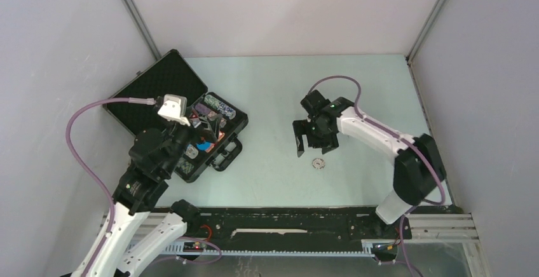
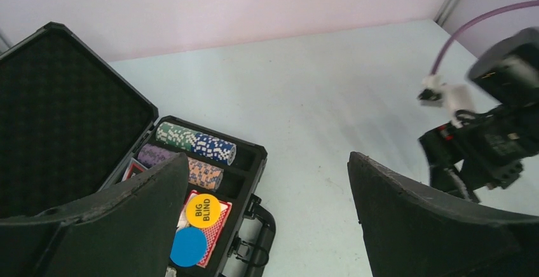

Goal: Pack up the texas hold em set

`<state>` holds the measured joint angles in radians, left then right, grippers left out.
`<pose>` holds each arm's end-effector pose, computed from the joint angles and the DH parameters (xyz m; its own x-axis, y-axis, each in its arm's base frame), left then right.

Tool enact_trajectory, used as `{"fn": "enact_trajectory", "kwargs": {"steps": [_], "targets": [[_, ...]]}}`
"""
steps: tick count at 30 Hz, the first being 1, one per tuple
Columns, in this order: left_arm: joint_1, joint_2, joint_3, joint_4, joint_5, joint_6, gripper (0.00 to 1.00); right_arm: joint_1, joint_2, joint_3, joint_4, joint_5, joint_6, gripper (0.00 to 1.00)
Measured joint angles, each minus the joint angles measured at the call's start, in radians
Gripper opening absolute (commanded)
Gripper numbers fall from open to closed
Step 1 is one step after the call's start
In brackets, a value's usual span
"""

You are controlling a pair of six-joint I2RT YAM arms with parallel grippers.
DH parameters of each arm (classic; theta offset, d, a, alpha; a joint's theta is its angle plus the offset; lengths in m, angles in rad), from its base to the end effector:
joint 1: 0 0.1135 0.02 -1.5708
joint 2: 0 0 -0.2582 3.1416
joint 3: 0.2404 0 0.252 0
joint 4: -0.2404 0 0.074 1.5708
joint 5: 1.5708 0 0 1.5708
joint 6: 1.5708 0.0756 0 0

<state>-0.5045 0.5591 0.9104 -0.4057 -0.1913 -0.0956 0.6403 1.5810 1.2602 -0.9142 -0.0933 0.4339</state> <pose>0.1455 -0.0639 0.3830 -0.0768 -0.0646 -0.9949 0.3024 0.9494 -0.0850 0.2548 0.1986 0.2105 -0.9474 -0.1838 -0.2620 -0.2437 0.9449 0.2183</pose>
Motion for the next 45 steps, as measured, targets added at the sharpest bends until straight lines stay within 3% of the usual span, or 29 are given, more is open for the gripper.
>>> {"fn": "enact_trajectory", "kwargs": {"steps": [6,16,20,25,41,45], "targets": [[-0.016,-0.025,0.0,0.0,0.023,0.0,1.0,-0.029,0.145,0.0,-0.074,0.039,-0.031,0.96],[-0.022,-0.036,0.0,0.0,0.021,0.001,1.0,-0.071,0.22,0.001,-0.063,0.045,-0.059,0.86],[-0.022,-0.036,0.0,0.0,0.021,0.001,1.0,-0.081,0.266,0.001,-0.051,0.04,-0.07,0.87],[-0.022,-0.034,0.0,0.0,0.021,0.002,1.0,-0.084,0.286,0.001,-0.034,0.041,-0.074,0.86],[-0.022,-0.028,0.0,0.0,0.011,0.002,1.0,-0.051,0.329,0.001,-0.015,0.07,-0.077,0.65],[-0.022,-0.028,0.0,-0.001,0.008,0.002,1.0,-0.047,0.33,0.001,-0.014,0.069,-0.077,0.67]]}}
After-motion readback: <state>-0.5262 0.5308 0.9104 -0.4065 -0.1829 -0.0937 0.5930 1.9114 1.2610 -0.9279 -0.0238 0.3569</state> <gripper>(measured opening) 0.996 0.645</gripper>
